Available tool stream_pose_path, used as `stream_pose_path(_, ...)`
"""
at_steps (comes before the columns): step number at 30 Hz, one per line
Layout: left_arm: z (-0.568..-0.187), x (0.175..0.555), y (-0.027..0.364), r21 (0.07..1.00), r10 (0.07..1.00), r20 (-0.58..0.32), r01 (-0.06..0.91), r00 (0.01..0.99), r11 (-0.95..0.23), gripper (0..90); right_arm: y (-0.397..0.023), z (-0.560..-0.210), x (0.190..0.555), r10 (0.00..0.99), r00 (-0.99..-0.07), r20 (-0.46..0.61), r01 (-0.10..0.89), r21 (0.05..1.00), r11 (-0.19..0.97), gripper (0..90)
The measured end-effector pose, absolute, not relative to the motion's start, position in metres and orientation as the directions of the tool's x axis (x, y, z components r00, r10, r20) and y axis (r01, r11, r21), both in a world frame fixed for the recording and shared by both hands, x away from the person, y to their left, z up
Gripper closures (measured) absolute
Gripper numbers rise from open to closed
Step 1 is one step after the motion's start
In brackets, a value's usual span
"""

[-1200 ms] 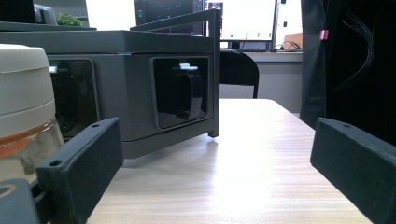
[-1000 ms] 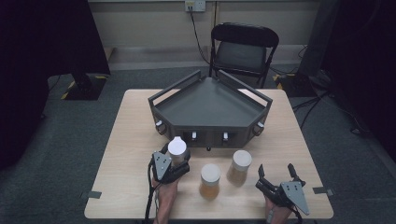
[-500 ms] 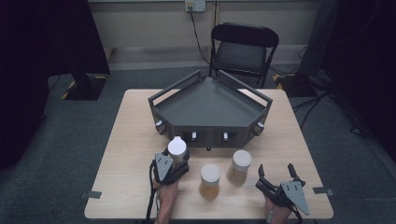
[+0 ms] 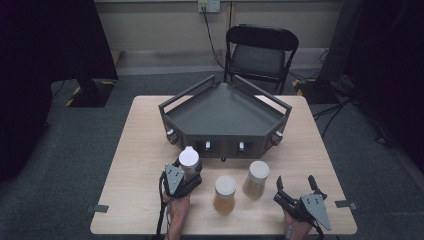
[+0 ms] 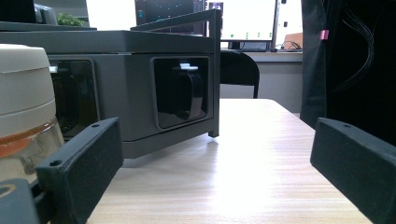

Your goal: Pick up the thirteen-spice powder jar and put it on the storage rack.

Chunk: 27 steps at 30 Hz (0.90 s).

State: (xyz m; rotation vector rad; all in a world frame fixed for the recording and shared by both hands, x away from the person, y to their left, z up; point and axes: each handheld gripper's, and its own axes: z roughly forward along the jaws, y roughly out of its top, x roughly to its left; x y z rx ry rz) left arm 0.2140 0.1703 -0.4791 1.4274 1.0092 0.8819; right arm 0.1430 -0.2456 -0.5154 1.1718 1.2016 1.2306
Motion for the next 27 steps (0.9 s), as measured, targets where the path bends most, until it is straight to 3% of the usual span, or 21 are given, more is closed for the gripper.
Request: stream_pose_path(27, -0.457, 0.209, 0.186, 0.996, 0.915, -0.008, 0.082, 0.404, -0.028, 31.0, -0.245, -0.516, 0.143, 1.0, -0.016, -0.009, -0.033, 0.999, 0.008, 1.0)
